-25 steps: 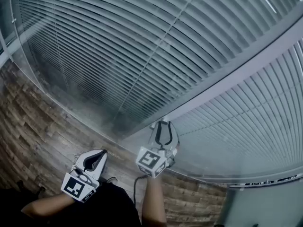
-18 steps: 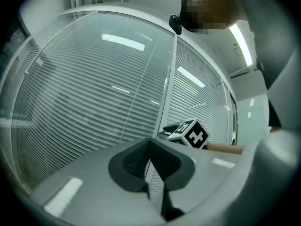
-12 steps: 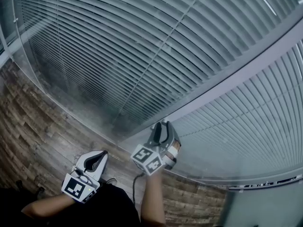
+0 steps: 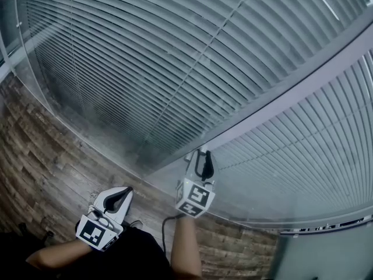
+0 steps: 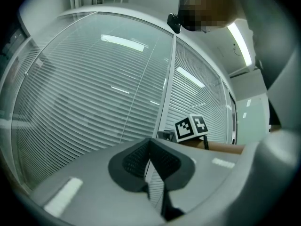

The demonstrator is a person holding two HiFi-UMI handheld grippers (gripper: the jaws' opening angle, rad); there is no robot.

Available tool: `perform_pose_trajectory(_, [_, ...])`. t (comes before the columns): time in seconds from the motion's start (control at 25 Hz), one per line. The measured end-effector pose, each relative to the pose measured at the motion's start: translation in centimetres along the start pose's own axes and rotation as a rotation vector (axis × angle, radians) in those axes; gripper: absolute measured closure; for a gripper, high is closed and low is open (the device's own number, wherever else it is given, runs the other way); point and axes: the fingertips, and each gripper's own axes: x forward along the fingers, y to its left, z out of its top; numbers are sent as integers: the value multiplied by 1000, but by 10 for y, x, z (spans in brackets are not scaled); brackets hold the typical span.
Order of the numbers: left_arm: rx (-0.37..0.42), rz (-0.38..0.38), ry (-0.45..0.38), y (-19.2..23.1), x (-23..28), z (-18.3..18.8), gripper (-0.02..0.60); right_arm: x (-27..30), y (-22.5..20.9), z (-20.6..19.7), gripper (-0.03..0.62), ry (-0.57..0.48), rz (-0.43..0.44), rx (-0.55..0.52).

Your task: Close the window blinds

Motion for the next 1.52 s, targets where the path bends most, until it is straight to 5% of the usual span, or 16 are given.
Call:
perform_pose_trajectory(0.2, [13,1,-21,2,1,17,580,-3,-13,-1,465,-112,21,659])
perform_pose_trajectory(0.32, [5,7,4,4,-4,0,580,-4,-17,-3,465,-157,47,906])
perform_pose_trajectory(0.4, [-2,-2,1,2,-2,4,580,-3,-19,-4,464,-166,64,980])
perform_pose_trajectory(0.56, [1,-3,13,2,-3,2,580,-3,-17,-2,459,-117,86,830])
perform_pose_trajectory(0.8, [-7,-12,43,2,-7,-11,580,-25,-4,15,462,-122,73,321])
perform_pose_trajectory(0.92, [6,-43,2,-6,-1,14,580,-53,10,23,495,-159,72,159])
perform_pose_trajectory(1.08, [-6,-77,47,-7,-7,-5,580,-94,23,30,592,-241,4,56])
perform_pose_trajectory(1.24, [-22,-130,77,-13,-10,-16,580,-128,40,31,594,-256,-29,-21])
perform_pose_trajectory(1.52, [-13,-184,56,-21,-5,-12,580,-153,26,7,594,-194,-90,118])
